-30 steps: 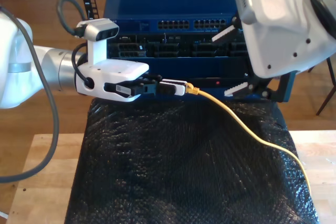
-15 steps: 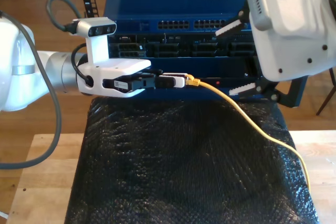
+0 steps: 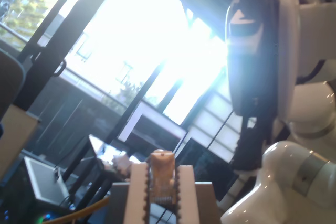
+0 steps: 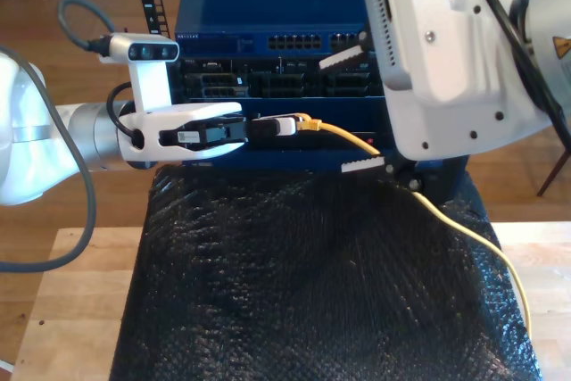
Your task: Grab the cable and plug it in
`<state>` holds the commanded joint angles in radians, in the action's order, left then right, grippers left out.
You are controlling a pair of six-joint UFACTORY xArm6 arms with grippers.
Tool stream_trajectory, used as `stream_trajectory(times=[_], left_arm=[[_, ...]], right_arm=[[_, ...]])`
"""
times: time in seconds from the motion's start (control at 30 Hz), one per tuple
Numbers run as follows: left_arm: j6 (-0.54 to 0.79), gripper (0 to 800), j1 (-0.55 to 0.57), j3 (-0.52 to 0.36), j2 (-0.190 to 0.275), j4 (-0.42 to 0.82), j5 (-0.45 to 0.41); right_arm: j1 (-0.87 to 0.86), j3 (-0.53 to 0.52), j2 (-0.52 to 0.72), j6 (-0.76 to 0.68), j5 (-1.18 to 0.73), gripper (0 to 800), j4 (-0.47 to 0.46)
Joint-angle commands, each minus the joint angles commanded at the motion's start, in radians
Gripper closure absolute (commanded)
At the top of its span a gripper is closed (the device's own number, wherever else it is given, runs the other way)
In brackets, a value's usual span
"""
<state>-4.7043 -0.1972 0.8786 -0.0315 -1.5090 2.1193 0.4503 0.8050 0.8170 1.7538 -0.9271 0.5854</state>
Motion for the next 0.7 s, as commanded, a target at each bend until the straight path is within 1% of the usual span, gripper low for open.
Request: stream_trajectory(times=[0.17,0.53,0.7], left_arm=[[-0.012,797,0.000,-0.002,-0.008,-0.003,0.015],[-0.044,795,0.000,-0.006,-0.012,-0.023,0.061],[-0.061,794,0.000,-0.009,-0.012,-0.034,0.077]], right_arm=[[0.000,-0.031,0.014,0.023,0.058,8,0.000],[0.009,-0.046,0.020,0.025,0.063,10,0.002],[0.058,-0.049,0.018,0.025,0.064,34,0.000]])
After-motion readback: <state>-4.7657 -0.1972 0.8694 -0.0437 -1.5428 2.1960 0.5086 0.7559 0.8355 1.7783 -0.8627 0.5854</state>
